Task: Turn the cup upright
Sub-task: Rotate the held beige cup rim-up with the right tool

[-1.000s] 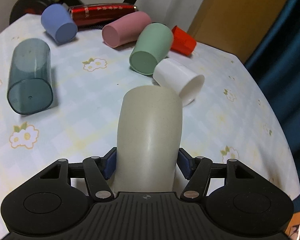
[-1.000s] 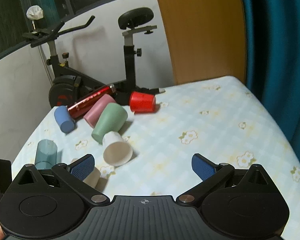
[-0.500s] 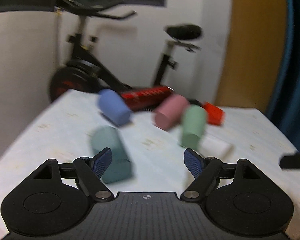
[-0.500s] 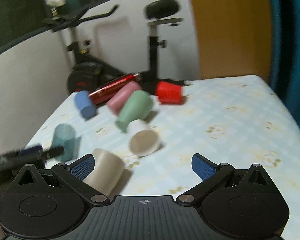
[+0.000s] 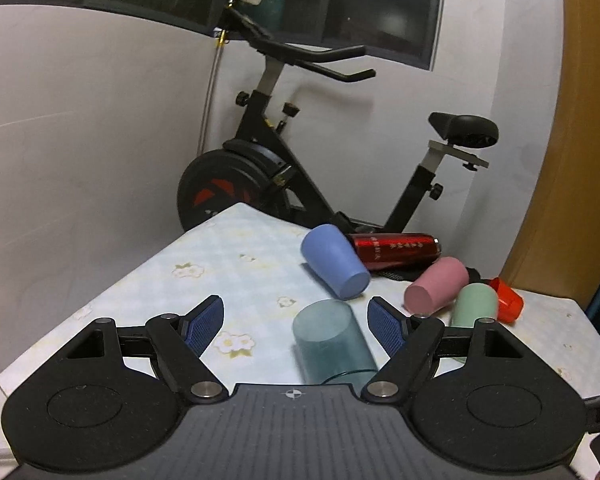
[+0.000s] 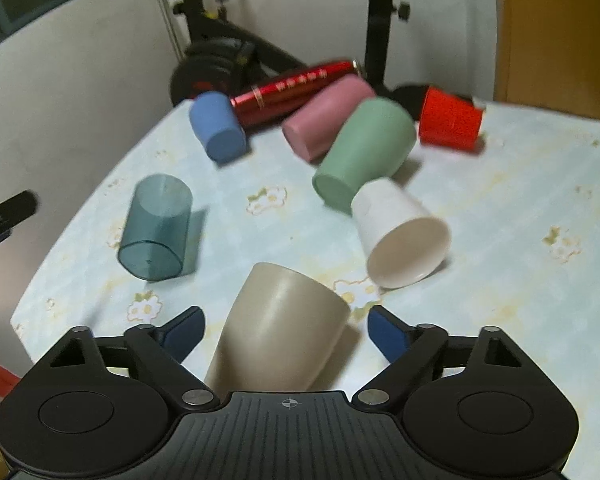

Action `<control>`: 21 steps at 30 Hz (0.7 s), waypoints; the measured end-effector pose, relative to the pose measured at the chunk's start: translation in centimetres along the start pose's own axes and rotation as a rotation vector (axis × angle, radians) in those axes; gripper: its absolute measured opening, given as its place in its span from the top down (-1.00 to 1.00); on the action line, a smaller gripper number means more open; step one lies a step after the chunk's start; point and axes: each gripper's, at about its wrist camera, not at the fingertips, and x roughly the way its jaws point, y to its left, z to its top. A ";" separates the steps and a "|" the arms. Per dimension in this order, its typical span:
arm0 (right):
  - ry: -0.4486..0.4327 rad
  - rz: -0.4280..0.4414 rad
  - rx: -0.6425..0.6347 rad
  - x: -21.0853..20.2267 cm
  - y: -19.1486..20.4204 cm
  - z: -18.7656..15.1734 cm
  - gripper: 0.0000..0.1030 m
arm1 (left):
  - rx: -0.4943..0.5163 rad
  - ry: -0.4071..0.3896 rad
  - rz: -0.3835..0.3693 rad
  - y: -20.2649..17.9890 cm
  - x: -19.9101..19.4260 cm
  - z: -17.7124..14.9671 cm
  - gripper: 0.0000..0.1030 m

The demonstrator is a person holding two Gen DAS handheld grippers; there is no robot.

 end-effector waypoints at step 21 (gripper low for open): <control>-0.039 0.060 0.097 0.2 -1.4 -1.3 -0.37 | -0.013 0.159 -0.041 0.5 0.4 -1.5 -0.58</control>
